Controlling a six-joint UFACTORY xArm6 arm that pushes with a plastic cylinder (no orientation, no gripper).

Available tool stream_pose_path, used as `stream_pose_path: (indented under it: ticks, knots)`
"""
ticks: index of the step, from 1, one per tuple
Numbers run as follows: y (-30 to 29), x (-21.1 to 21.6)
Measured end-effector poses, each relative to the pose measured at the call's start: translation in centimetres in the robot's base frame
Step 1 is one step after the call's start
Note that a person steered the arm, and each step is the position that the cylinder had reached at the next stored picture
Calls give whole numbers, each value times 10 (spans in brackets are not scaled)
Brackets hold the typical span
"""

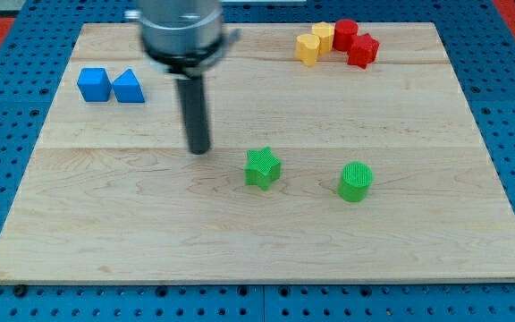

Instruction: Drag the blue blocks into the green circle

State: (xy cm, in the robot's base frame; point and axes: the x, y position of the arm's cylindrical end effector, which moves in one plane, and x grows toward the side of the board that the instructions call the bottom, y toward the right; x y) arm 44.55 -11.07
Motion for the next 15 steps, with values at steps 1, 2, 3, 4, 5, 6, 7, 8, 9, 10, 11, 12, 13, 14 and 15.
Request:
stream_pose_path:
  ticks: [1, 2, 3, 4, 5, 6, 7, 8, 9, 10, 11, 12, 13, 14, 15]
  knots:
    - [-73, 0]
    - [-131, -3]
    - [-152, -41]
    - [-152, -101]
    - [-153, -102]
    - [-194, -105]
    - [-169, -127]
    - [-144, -127]
    - [-111, -127]
    - [-91, -127]
    - [-91, -132]
    - [-89, -134]
    - [-89, -134]
    - [-82, -134]
    - [-67, -134]
